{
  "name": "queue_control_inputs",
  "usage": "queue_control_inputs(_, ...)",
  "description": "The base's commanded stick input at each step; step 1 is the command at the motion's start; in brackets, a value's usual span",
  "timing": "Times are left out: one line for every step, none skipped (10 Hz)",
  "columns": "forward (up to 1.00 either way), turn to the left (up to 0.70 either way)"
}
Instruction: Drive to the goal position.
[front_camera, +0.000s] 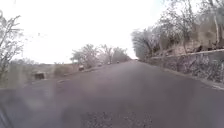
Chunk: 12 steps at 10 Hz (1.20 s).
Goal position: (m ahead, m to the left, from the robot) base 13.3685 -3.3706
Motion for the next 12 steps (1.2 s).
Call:
queue_control_inputs(0.70, 0.00)
queue_control_inputs(0.70, 0.00)
queue_control_inputs(0.70, 0.00)
queue_control_inputs(0.70, 0.00)
queue_control_inputs(0.70, 0.00)
queue_control_inputs(0.70, 0.00)
queue_control_inputs(0.70, 0.00)
queue_control_inputs(0.70, 0.00)
queue_control_inputs(0.70, 0.00)
queue_control_inputs(0.70, 0.00)
queue_control_inputs(0.70, 0.00)
queue_control_inputs(0.70, 0.00)
